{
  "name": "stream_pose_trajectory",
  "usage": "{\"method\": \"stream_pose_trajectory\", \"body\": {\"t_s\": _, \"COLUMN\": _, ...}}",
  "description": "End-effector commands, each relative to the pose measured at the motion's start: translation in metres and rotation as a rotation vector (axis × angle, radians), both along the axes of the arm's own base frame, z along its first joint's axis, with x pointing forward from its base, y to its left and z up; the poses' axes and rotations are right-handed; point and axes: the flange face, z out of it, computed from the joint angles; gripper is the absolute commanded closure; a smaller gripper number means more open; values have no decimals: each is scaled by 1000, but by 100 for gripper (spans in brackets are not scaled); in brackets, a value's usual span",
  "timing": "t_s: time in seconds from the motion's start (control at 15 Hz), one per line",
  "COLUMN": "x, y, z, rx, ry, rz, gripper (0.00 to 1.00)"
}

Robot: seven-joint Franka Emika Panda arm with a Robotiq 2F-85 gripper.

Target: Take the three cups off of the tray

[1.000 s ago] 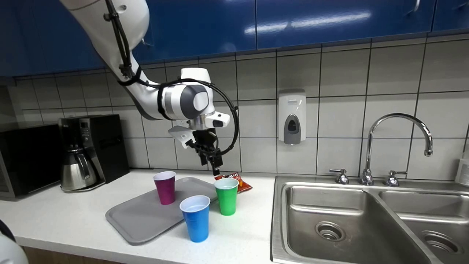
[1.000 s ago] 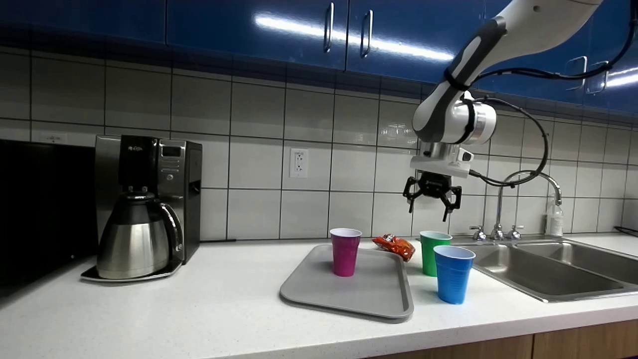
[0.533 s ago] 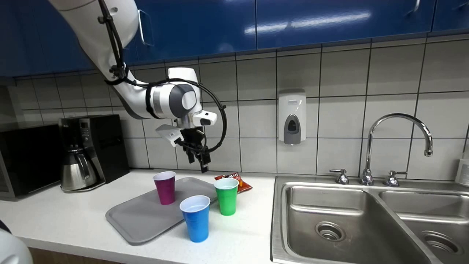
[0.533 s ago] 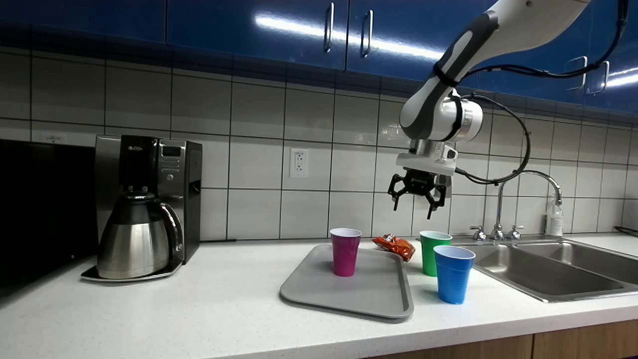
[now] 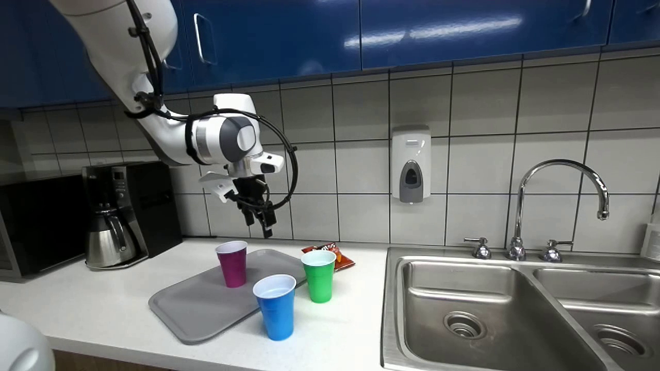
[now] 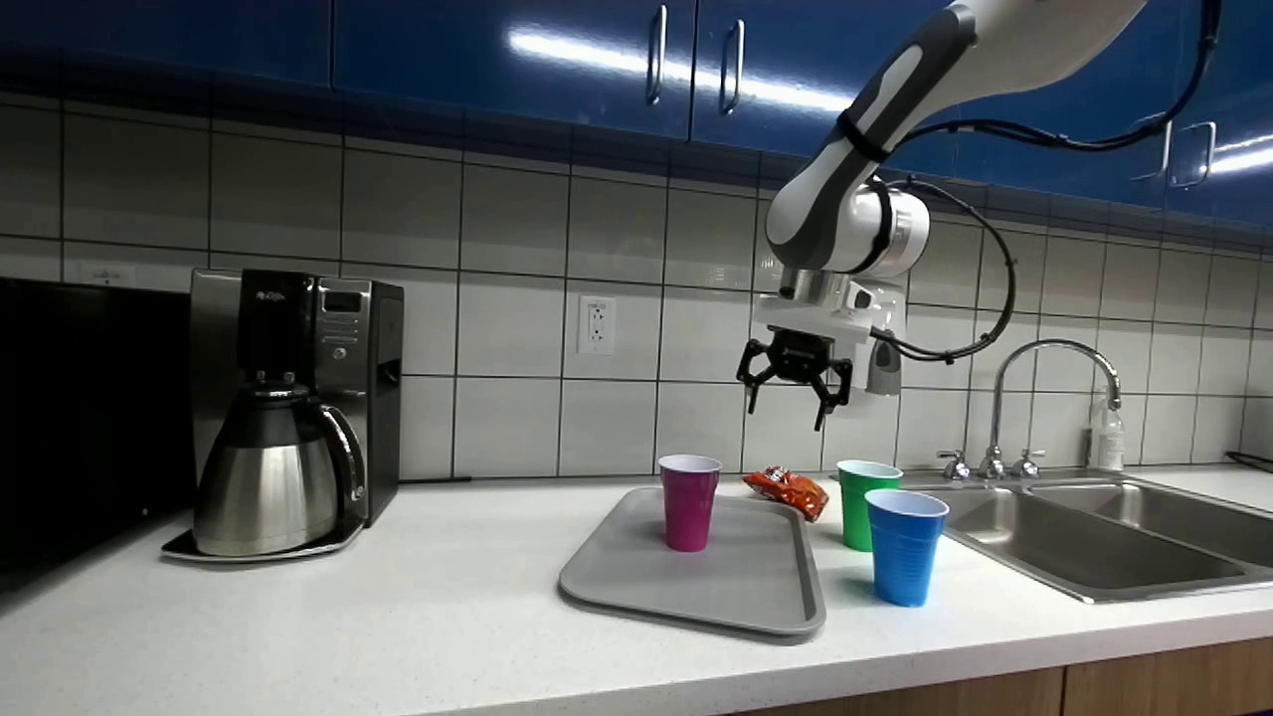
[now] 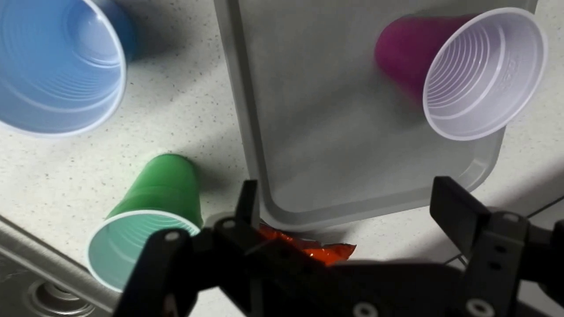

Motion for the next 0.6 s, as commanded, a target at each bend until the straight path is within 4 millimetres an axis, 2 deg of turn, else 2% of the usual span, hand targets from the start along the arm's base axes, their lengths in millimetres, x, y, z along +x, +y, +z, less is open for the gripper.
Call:
{"method": "stream_pose_trajectory", "body": {"t_s": 0.0, "x": 5, "y": 19, "z": 2, "rx": -25, "ry": 18, "rz": -13, "gripper": 0}}
{"method": "stream_pose_trajectory", "body": {"t_s": 0.53, "x": 13, "y": 45, "z": -3, "rx": -64, "ry": 22, "rz": -46, "gripper": 0}}
